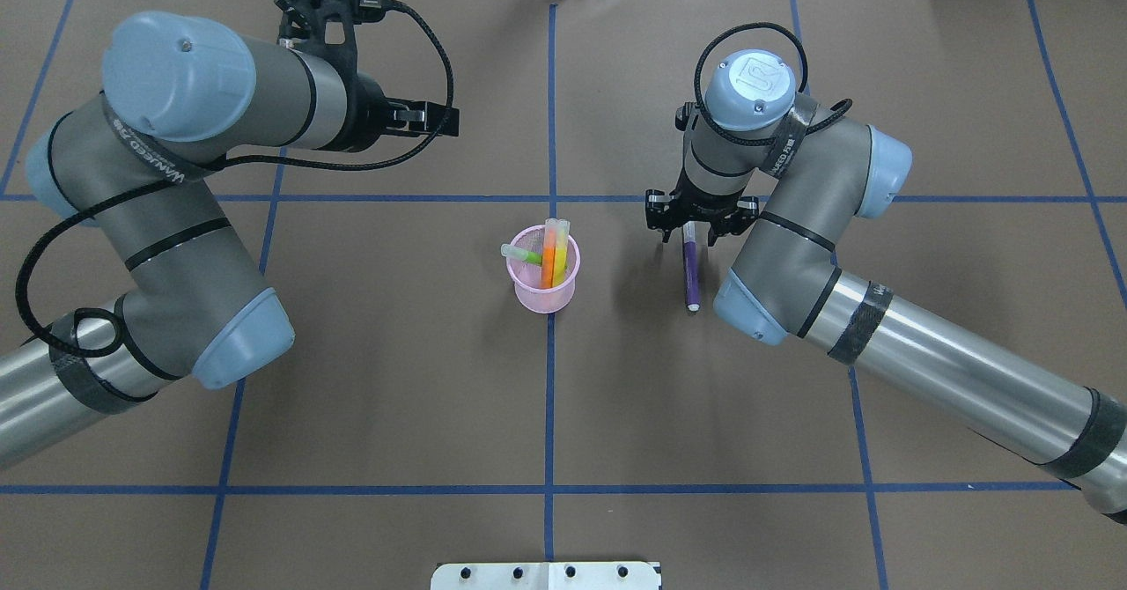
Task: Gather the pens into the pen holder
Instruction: 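Raise the left gripper away from the cup while the right closes on the purple marker, then lift the purple marker with the right gripper while the left withdraws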
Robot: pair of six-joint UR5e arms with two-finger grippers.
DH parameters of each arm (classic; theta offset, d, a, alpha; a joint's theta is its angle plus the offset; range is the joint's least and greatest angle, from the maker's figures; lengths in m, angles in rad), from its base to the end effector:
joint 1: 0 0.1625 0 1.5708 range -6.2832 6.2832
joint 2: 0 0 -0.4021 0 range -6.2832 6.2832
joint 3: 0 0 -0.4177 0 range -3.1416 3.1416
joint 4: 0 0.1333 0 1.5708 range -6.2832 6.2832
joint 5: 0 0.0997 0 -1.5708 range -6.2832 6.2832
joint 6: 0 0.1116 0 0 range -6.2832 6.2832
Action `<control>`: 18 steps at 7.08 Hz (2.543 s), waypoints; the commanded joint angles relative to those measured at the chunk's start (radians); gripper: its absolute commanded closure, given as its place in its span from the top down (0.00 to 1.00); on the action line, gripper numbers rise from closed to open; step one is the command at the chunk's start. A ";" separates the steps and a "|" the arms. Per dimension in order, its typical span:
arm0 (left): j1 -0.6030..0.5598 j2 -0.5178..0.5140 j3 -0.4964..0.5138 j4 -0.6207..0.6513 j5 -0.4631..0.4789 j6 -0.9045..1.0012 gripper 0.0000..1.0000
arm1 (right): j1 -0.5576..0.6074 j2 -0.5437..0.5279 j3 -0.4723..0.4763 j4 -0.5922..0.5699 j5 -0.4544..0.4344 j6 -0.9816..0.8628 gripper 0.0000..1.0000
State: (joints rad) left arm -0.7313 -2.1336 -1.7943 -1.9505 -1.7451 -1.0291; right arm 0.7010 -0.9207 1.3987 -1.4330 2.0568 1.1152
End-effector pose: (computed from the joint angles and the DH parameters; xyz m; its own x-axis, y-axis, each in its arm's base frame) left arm 0.4076 -0.5189 0.1586 0.5291 0.2075 -0.8228 0.3108 0.8549 0.4154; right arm -0.5228 -0.5475 0.3134 0.7204 0.0989 0.6865 -0.0525 0.9947 -0.0883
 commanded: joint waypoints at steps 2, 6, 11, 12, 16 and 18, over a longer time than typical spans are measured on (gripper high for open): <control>-0.005 0.003 -0.004 0.001 -0.005 0.003 1.00 | 0.000 0.002 -0.007 -0.001 -0.001 0.000 0.62; -0.005 0.003 -0.002 0.001 -0.004 0.003 1.00 | -0.002 0.002 -0.015 -0.001 -0.001 0.002 0.61; -0.002 0.003 0.003 0.001 -0.004 0.001 1.00 | -0.006 0.003 -0.017 -0.004 -0.001 0.009 0.57; -0.002 0.003 0.003 0.001 -0.004 0.001 1.00 | -0.006 0.003 -0.017 -0.004 -0.003 0.009 0.57; -0.002 0.000 0.003 0.001 -0.004 0.000 0.99 | -0.006 0.003 -0.029 -0.003 -0.001 0.005 0.43; -0.003 0.000 0.003 0.001 -0.004 -0.002 0.99 | -0.006 0.002 -0.029 -0.001 -0.001 0.002 0.31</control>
State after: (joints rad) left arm -0.7334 -2.1337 -1.7916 -1.9497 -1.7488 -1.0295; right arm 0.6949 -0.9144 1.3703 -1.4356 2.0555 1.1186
